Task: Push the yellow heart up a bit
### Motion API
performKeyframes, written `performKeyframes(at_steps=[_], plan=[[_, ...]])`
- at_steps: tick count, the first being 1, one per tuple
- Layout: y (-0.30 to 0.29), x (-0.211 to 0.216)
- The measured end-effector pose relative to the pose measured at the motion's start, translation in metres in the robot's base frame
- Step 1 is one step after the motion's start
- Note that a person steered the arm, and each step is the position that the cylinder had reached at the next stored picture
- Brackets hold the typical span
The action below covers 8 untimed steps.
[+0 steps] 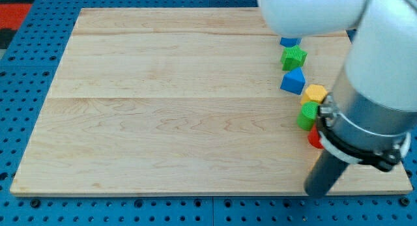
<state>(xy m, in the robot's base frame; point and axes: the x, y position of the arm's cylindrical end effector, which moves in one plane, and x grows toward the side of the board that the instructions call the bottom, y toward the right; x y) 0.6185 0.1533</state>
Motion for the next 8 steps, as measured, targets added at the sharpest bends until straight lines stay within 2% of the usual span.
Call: performKeyframes(at_steps=[4, 8], plan=[[0.057, 0.000], [0.049, 0.000]])
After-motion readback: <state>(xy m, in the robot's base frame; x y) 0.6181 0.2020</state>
